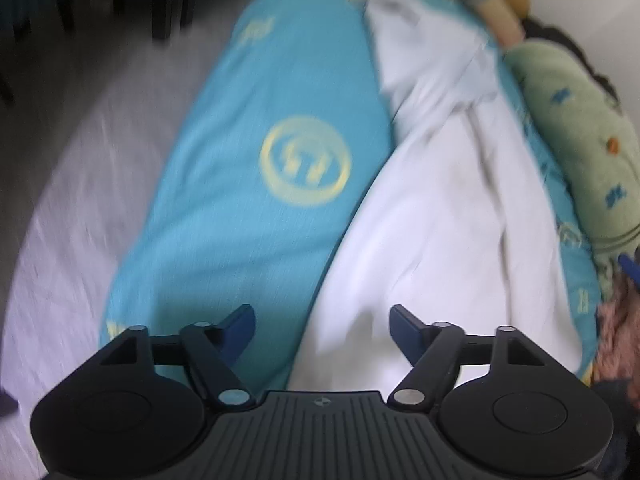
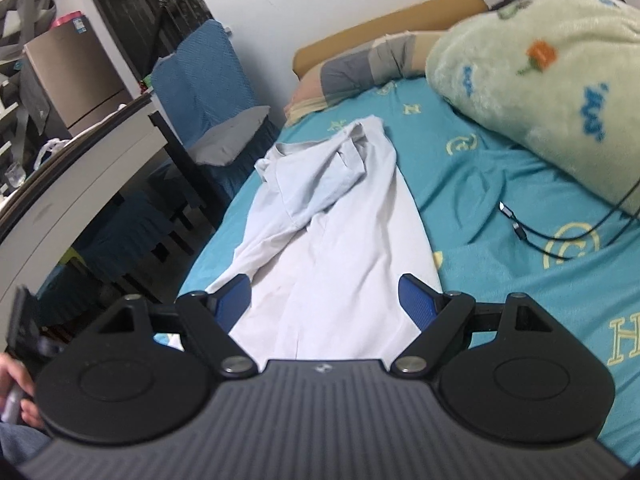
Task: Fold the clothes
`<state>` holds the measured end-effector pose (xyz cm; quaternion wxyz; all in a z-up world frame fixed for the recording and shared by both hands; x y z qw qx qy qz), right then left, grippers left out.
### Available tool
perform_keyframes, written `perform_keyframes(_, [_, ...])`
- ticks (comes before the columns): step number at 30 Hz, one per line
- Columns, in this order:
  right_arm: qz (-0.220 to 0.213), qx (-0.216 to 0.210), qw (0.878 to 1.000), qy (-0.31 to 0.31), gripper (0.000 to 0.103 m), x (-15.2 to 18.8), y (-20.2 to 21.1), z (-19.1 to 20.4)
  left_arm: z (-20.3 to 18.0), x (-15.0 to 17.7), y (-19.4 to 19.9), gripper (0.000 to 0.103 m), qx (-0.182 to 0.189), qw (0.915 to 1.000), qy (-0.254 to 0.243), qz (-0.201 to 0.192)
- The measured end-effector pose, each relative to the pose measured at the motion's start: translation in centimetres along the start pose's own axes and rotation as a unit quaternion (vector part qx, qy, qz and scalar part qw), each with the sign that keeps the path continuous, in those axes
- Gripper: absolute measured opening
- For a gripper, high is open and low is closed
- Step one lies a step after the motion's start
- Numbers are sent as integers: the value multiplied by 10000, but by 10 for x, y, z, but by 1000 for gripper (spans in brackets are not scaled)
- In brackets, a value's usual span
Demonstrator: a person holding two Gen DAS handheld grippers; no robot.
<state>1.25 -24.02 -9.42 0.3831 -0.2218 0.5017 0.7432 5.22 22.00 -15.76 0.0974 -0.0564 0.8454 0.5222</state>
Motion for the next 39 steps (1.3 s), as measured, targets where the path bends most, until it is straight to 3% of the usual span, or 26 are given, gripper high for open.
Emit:
perform_keyframes(3, [115,17,9997,-204,82,1,-6,-6,0,12,-5,58,165,9991,-359,167])
perform_keyframes(5, [180,71,9993,-320,82,1,-10,-9,-5,20,-5,39,220,9971,-680,249])
perform_keyframes(6, [224,98,9990,-368,82,1,-12,-10,-13,21,0,28,131,9958,-866,280])
perform_keyframes(10, [297,166,9983,-464,82,0,-14,-11,-45,25,16,4,-227,9860,-1604,399])
perform_keyframes(16, [196,46,9991,-375,82,-4,-7,-12,-97,31,42,1,-718,9600,-2652,537])
perform_keyframes(17, [170,21,9994,-316,82,-4,-5,-11,-113,32,49,1,-682,9589,-2715,458])
perform_keyframes(24, [37,172,9997,-142,82,-7,1,-21,-219,45,46,1,0,9628,-2684,307])
perform_keyframes(27, [169,232,9996,-39,82,-7,-3,-30,-241,62,14,1,105,9670,-2497,500])
perform_keyframes(29, [224,270,9994,13,82,-5,-6,-31,-240,70,-16,1,-38,9699,-2347,646])
perform_keyframes(32, [303,326,9990,85,82,-2,-10,-32,-224,72,-51,4,-155,9784,-1857,900])
perform_keyframes(35, [382,383,9984,158,82,1,-14,-33,-206,60,-58,32,-240,9869,-1347,860])
perform_keyframes(37, [435,420,9980,207,82,2,-16,-34,-194,50,-53,61,-290,9918,-1034,696])
perform_keyframes(39, [488,458,9974,255,82,4,-19,-35,-182,41,-45,73,-332,9956,-716,509])
Point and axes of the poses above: each gripper's, at about its wrist camera, not at the fingertips, and y roughly against the way its jaws point, z to its left, x to its underside, the point moved 5 cm from there along -y, roughly the way its jaws point, and after that the axes turned 5 degrees about x, right-handed, at the moved point
